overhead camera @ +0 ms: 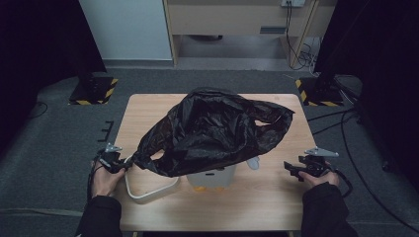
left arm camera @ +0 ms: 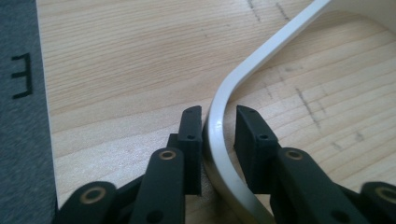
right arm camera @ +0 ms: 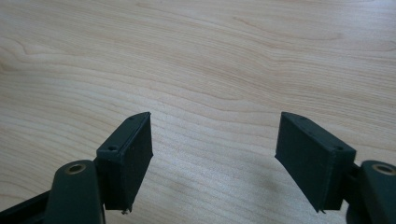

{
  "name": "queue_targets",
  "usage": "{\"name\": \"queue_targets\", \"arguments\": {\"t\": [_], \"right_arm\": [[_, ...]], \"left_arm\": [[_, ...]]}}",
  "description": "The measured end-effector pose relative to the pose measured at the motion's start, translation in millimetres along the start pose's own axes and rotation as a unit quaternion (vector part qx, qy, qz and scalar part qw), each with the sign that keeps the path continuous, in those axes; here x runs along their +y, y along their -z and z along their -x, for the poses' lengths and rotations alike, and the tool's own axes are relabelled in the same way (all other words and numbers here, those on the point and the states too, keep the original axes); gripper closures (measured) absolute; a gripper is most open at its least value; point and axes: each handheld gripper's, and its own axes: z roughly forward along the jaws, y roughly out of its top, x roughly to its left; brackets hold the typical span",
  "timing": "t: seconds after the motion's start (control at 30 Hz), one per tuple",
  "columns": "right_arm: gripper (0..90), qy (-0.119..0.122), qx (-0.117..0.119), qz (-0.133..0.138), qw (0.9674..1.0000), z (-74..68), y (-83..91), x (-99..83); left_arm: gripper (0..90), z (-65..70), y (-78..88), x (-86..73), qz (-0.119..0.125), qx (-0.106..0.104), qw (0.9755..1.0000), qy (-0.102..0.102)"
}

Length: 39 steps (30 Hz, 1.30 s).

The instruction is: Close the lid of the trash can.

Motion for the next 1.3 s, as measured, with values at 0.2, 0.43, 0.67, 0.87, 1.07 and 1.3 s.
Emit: {"name": "queue_targets", "arguments": {"t": [0.2, 0.43, 0.67, 0.87, 1.07, 1.3], "right_arm": [[27.1, 0.003, 0.000, -0.002, 1.0000, -0.4, -2.6, 0.9], [26.7, 0.001, 0.001, -0.009, 1.0000, -2.6, -5.4, -1.4], [23.6, 0.012, 0.002, -0.034, 0.9993, -10.9, -14.7, -5.4], [21.3, 0.014, -0.005, -0.043, 0.9990, -11.5, -18.3, -8.2], [17.9, 0.004, -0.009, -0.037, 0.9993, -10.9, -17.7, -11.6], [15.7, 0.007, -0.012, -0.029, 0.9995, -11.8, -19.4, -13.1]], "left_arm": [[80.4, 1.5, 5.2, 1.5, -0.007, 0.022, 0.9997, -0.006], [81.1, -0.3, 16.0, 4.2, 0.033, 0.031, 0.9988, 0.019], [81.1, 1.8, 28.8, 12.3, 0.084, 0.052, 0.9938, 0.052], [81.1, 2.2, 35.2, 20.2, 0.105, 0.073, 0.9895, 0.066], [81.2, -1.1, 40.4, 35.9, 0.129, 0.081, 0.9848, 0.083], [81.1, -3.5, 42.5, 57.2, 0.152, 0.093, 0.9792, 0.097]]}}
